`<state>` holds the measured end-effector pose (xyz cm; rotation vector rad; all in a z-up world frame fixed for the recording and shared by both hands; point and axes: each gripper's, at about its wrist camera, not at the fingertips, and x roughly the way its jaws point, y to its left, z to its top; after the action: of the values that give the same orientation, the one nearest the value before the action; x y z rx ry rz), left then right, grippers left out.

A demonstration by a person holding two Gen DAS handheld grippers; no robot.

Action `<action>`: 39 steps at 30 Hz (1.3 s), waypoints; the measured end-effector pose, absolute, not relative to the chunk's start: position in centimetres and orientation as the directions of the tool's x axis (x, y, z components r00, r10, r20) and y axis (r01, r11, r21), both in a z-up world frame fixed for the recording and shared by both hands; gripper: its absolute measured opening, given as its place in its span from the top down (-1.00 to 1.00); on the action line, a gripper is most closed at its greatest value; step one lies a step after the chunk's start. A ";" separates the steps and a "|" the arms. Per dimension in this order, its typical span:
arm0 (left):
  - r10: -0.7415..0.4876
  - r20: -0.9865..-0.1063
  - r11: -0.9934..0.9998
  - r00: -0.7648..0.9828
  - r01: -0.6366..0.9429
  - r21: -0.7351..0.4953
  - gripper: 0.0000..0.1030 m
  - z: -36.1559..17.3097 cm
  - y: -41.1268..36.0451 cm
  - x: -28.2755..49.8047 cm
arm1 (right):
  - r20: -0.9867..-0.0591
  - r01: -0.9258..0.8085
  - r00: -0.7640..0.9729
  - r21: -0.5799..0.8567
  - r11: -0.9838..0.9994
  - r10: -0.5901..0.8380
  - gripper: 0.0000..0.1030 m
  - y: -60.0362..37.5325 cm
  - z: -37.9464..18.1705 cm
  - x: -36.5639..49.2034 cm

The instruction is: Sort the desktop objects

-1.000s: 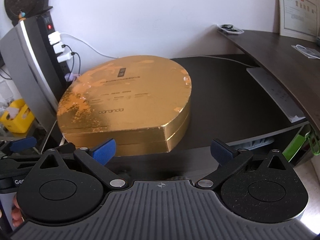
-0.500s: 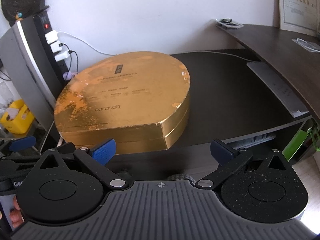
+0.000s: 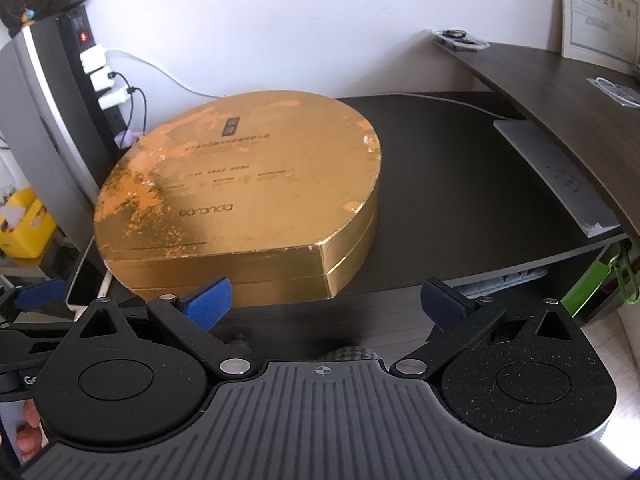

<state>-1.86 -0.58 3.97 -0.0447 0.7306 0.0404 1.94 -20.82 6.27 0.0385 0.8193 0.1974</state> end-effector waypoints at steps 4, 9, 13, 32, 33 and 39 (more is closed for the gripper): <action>0.017 -0.678 0.998 0.735 -0.050 -0.028 -0.99 3.6 -0.5 -1.5 | -0.729 -0.161 0.658 0.109 0.981 0.189 -1.00 -20.6 6.0 2.3; 0.014 -0.692 0.998 0.722 -0.048 -0.030 -0.99 3.2 -0.5 -1.1 | -0.741 -0.155 0.645 0.111 0.982 0.186 -1.00 -20.6 5.5 2.9; 0.011 -0.699 0.999 0.715 -0.044 -0.029 -0.99 3.0 -0.6 -0.8 | -0.746 -0.154 0.640 0.112 0.982 0.186 -1.00 -20.6 5.2 3.2; 0.018 -0.707 0.999 0.707 -0.038 -0.013 -0.99 3.0 -1.5 -0.4 | -0.748 -0.160 0.631 0.134 0.978 0.205 -1.00 -21.2 4.8 3.5; 0.019 -0.706 0.999 0.708 -0.038 -0.012 -0.99 3.1 -1.5 -0.4 | -0.748 -0.159 0.631 0.134 0.978 0.205 -1.00 -21.3 4.8 3.5; 0.022 -0.705 0.999 0.709 -0.038 -0.006 -0.99 3.2 -1.8 -0.3 | -0.749 -0.155 0.631 0.136 0.978 0.204 -1.00 -21.3 4.8 3.6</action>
<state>-0.27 -1.78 3.17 -0.0205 0.7817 0.0334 3.57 -21.35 4.79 0.0608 0.8643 0.2057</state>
